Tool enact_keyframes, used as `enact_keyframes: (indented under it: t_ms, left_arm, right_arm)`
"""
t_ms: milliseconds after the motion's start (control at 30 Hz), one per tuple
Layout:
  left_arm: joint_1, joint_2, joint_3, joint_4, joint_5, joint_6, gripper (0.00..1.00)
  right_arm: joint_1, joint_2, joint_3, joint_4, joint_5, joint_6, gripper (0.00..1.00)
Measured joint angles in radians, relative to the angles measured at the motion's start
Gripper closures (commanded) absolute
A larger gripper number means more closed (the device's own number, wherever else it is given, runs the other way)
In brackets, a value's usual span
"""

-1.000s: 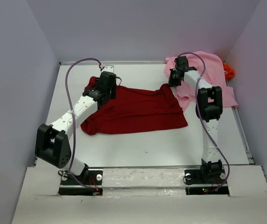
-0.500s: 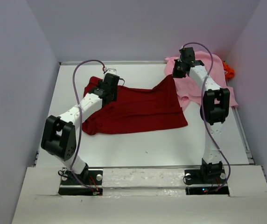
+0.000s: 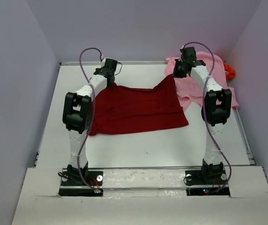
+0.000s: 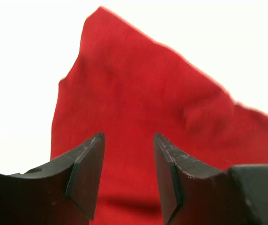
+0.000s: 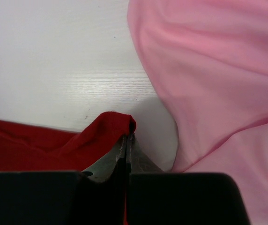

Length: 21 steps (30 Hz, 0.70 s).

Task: Fold and stack the t-shirts
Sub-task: Fold the tshirt

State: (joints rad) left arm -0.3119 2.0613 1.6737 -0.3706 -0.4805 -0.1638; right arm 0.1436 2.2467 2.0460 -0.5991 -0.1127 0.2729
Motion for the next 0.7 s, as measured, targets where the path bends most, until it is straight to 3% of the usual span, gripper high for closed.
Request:
enact_keyframes:
  t_ms: [200, 433, 700]
  left_arm:
    - [0.034, 0.261, 0.301, -0.030, -0.009, 0.025, 0.45]
    - [0.116, 0.350, 0.352, -0.064, 0.021, 0.037, 0.45]
    - [0.151, 0.304, 0.290, -0.032, 0.039, 0.043, 0.44]
  right_arm:
    - [0.000, 0.000, -0.001, 0.001, -0.029, 0.005, 1.00]
    - [0.000, 0.000, -0.001, 0.004, -0.056, 0.011, 1.00]
    - [0.000, 0.000, -0.006, 0.008, -0.075, 0.011, 1.00]
